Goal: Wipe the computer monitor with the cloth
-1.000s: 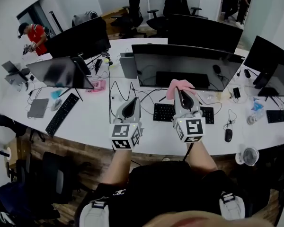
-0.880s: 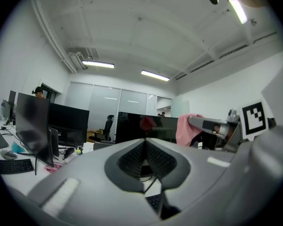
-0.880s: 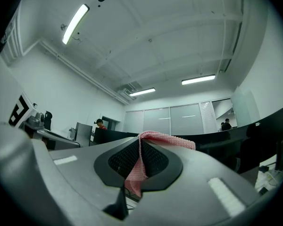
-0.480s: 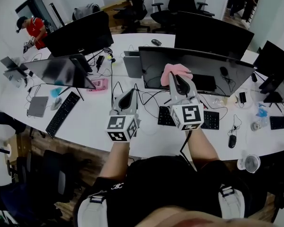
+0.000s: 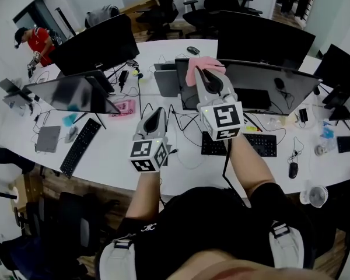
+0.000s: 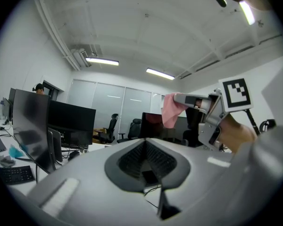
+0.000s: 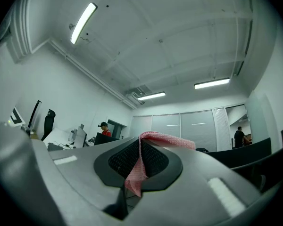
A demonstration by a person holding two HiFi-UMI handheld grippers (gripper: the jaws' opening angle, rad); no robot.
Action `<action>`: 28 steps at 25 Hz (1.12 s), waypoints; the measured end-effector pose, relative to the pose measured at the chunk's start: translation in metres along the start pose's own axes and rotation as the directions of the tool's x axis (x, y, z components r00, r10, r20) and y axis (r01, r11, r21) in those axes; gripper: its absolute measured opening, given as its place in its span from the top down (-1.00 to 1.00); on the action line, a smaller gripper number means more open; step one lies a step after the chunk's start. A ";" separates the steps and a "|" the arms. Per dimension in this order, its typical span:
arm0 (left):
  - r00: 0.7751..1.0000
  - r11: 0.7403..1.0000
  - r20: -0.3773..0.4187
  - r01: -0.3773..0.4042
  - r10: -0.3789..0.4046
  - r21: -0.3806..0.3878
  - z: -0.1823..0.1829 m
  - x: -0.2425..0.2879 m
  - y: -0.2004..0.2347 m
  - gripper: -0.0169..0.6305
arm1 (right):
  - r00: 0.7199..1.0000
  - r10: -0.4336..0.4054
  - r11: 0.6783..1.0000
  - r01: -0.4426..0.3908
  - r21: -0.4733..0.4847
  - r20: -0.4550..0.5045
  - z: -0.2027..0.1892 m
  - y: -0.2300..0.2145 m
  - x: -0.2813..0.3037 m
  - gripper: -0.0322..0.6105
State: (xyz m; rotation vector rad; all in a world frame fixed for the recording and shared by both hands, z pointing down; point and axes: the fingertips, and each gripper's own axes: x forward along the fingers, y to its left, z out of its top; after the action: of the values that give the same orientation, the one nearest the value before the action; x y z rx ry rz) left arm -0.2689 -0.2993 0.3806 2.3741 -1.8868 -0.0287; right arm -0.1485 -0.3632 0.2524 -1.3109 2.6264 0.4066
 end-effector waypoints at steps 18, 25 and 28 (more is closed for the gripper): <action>0.999 0.997 0.022 0.029 -0.028 -0.076 -0.014 -0.007 0.025 0.80 | 0.969 -0.002 0.990 -0.033 -0.138 -0.249 -0.054 0.019 0.084 0.87; 0.997 0.994 0.011 0.075 -0.074 -0.081 -0.019 0.005 0.032 0.80 | 0.949 -0.076 0.976 0.009 -0.216 -0.304 -0.069 0.013 0.098 0.87; 0.994 0.991 -0.002 0.107 -0.108 -0.080 -0.022 0.013 0.031 0.80 | 0.937 -0.128 0.962 0.039 -0.269 -0.325 -0.070 0.008 0.098 0.87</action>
State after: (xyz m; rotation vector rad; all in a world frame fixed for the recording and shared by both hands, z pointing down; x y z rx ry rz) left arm -0.2941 -0.3169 0.4062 2.4165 -1.7188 -0.1031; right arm -0.2158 -0.4550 0.2929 -1.7088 2.8543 0.5735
